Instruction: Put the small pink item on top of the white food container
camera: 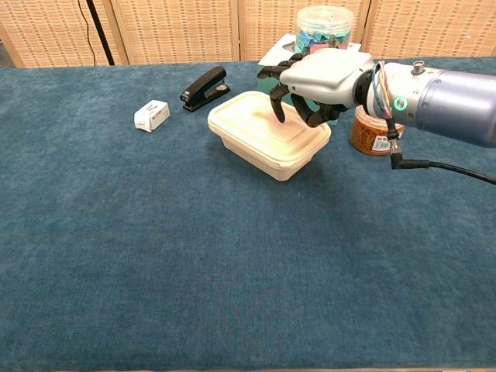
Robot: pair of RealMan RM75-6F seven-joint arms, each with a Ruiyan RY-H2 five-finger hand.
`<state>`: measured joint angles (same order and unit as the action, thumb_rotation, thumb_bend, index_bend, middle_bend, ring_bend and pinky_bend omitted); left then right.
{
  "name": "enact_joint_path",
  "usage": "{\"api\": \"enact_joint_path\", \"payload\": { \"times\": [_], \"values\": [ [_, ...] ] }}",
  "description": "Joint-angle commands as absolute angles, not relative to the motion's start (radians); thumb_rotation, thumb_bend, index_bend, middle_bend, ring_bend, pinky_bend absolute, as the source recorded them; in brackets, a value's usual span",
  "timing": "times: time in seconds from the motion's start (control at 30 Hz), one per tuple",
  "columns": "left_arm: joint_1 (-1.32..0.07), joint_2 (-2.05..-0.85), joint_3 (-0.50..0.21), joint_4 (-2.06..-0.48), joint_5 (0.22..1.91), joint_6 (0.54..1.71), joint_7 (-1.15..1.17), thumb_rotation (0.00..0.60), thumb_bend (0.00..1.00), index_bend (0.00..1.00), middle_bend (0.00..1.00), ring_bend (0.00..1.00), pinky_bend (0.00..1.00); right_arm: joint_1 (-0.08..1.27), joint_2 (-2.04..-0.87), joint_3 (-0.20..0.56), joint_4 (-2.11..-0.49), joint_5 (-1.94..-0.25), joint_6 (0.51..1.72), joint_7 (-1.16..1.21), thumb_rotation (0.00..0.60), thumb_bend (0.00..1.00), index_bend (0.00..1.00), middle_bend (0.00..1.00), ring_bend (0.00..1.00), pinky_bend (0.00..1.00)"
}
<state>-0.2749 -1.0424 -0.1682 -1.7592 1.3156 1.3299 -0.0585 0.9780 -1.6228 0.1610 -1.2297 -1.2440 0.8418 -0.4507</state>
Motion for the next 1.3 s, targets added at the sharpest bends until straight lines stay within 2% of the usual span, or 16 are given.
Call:
{"api": "enact_joint_path", "payload": {
  "times": [0.03,0.43,0.7,1.07,1.23,1.3],
  "values": [
    [-0.275,-1.042,-0.168,-1.759,1.316,1.33,-0.059,0.6,0.0,0.0,0.0,0.0,0.0,0.979,-1.625,0.158,-1.229,-1.246,0.84,-0.454,0.6,1.0,0.4,0.0,0.0,0.0],
    [-0.273,-1.04,-0.169,-1.757,1.318,1.33,-0.069,0.6,0.0,0.0,0.0,0.0,0.0,0.971,-1.614,0.16,-1.24,-1.241,0.848,-0.469,0.6,1.0,0.49,0.0,0.0,0.0],
    [-0.272,-1.039,-0.168,-1.758,1.319,1.331,-0.068,0.6,0.0,0.0,0.0,0.0,0.0,0.975,-1.617,0.175,-1.235,-1.238,0.85,-0.454,0.6,1.0,0.4,0.0,0.0,0.0],
    [-0.274,-1.039,-0.168,-1.757,1.319,1.327,-0.069,0.6,0.0,0.0,0.0,0.0,0.0,0.981,-1.641,0.171,-1.201,-1.227,0.832,-0.458,0.6,1.0,0.39,0.0,0.0,0.0],
    [-0.275,-1.039,-0.169,-1.756,1.317,1.326,-0.07,0.6,0.0,0.0,0.0,0.0,0.0,0.982,-1.644,0.171,-1.193,-1.228,0.833,-0.461,0.6,1.0,0.43,0.0,0.0,0.0],
    [-0.275,-1.038,-0.168,-1.756,1.317,1.324,-0.071,0.6,0.0,0.0,0.0,0.0,0.0,0.981,-1.64,0.172,-1.19,-1.226,0.836,-0.467,0.6,1.0,0.48,0.0,0.0,0.0]
  ]
}}
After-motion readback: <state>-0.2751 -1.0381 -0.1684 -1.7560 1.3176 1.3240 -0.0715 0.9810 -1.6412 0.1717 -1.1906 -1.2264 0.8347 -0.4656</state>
